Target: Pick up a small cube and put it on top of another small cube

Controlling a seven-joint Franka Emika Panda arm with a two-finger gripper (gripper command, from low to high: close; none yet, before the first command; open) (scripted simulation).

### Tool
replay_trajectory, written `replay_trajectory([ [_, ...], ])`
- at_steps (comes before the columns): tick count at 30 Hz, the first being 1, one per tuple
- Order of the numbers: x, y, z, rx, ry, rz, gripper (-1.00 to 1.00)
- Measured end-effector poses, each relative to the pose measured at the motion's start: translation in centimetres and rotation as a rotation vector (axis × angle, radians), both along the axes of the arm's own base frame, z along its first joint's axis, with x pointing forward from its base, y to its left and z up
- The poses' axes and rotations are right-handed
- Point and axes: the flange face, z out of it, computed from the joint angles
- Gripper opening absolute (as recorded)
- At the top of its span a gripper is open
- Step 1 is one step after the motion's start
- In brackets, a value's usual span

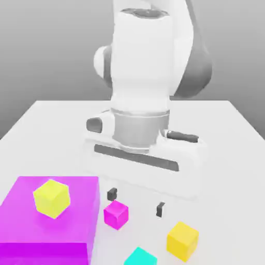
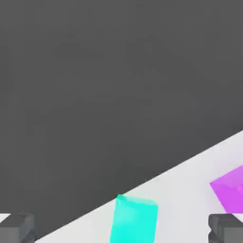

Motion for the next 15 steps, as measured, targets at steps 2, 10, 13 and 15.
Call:
replay_trajectory([
  [2,-0.4,0.2,-3.6,0.014,0.049,-0.038,0.00],
  [10,-1.1,0.5,-14.2,0.033,0.114,-0.090,-1.00],
  [13,-1.1,0.5,-14.2,0.033,0.113,-0.090,-1.00],
  [15,-1.2,0.5,-14.7,0.033,0.113,-0.090,-1.00],
])
